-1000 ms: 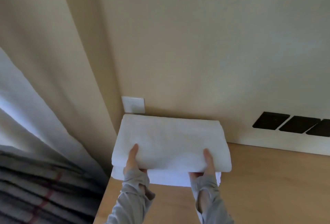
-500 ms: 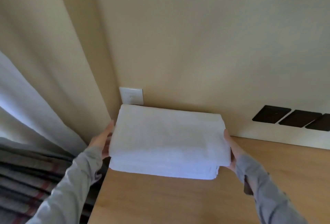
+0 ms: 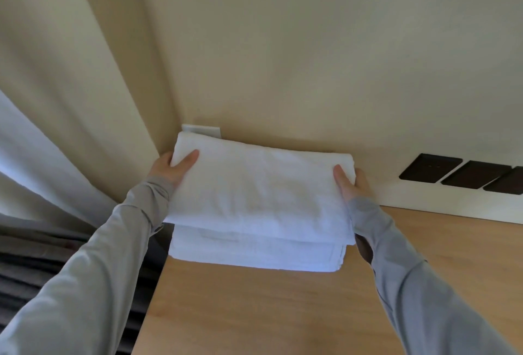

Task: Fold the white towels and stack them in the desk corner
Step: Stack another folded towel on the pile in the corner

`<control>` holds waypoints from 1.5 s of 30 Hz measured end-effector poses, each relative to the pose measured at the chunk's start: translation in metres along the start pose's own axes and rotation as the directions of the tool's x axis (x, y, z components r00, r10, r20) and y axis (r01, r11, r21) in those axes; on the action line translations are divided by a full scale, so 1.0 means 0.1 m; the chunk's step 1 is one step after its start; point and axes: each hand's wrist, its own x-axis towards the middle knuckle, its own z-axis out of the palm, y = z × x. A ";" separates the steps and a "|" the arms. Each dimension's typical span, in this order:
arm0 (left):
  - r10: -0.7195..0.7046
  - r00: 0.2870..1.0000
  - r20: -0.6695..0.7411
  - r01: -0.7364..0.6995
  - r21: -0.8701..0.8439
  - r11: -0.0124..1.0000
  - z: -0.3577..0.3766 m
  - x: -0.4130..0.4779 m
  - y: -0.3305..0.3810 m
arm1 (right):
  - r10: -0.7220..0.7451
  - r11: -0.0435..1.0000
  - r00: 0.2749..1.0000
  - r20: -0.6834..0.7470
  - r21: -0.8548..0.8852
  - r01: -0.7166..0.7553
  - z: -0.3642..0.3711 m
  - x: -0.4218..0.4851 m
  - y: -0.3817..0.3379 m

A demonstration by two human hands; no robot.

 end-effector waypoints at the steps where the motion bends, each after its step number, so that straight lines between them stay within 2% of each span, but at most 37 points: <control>1: -0.014 1.000 0.012 0.014 0.006 1.000 0.03 0.02 -0.01 | -0.005 1.000 1.000 -0.008 -0.021 0.005 0.02 0.01 0.01; 6: -0.111 0.992 0.065 0.104 0.096 0.990 0.21 0.08 -0.22 | 0.125 0.980 0.992 -0.001 -0.157 -0.124 0.01 0.10 0.29; 15: -0.114 0.991 0.065 0.106 0.110 0.988 0.19 0.19 -0.29 | 0.087 0.965 0.996 -0.014 -0.246 -0.088 -0.02 0.22 0.22; 18: -0.176 0.981 0.078 0.156 0.212 0.965 0.20 0.13 -0.29 | 0.121 0.936 0.991 -0.047 -0.328 -0.130 0.04 0.18 0.23; 20: -0.160 0.987 0.021 0.145 0.314 0.938 0.20 0.04 -0.22 | 0.104 0.894 0.990 -0.091 -0.427 -0.134 0.06 0.15 0.19; 22: 0.011 0.997 -0.078 0.028 0.475 0.879 0.21 -0.13 -0.15 | -0.082 0.769 0.986 -0.146 -0.639 -0.031 0.05 0.08 0.15; 24: 0.323 0.941 -0.102 -0.189 0.634 0.750 0.33 -0.39 -0.10 | -0.356 0.579 0.929 -0.103 -0.805 0.133 0.14 -0.07 0.10; 25: 0.459 0.887 -0.056 -0.290 0.705 0.647 0.45 -0.50 -0.05 | -0.452 0.499 0.892 -0.019 -0.834 0.235 0.25 -0.16 0.09; 26: 0.543 0.839 0.022 -0.371 0.754 0.542 0.58 -0.61 -0.02 | -0.486 0.419 0.868 0.096 -0.847 0.328 0.39 -0.26 0.08; 27: 0.564 0.818 0.112 -0.430 0.770 0.472 0.72 -0.68 0.00 | -0.469 0.350 0.857 0.215 -0.846 0.403 0.54 -0.34 0.11; 29: 0.502 0.836 0.223 -0.460 0.783 0.418 0.93 -0.73 -0.05 | -0.373 0.257 0.860 0.348 -0.852 0.456 0.77 -0.45 0.22; 36: 0.413 0.871 0.267 -0.426 0.829 0.362 1.12 -0.58 -0.35 | -0.321 0.182 0.886 0.335 -0.896 0.405 0.92 -0.39 0.56; 42: 0.344 0.894 0.287 -0.414 0.823 0.389 1.07 -0.57 -0.24 | -0.233 0.203 0.898 0.373 -0.884 0.420 0.87 -0.36 0.41; 45: 0.315 0.895 0.315 -0.428 0.802 0.416 0.99 -0.60 -0.14 | -0.216 0.257 0.892 0.397 -0.858 0.444 0.74 -0.42 0.27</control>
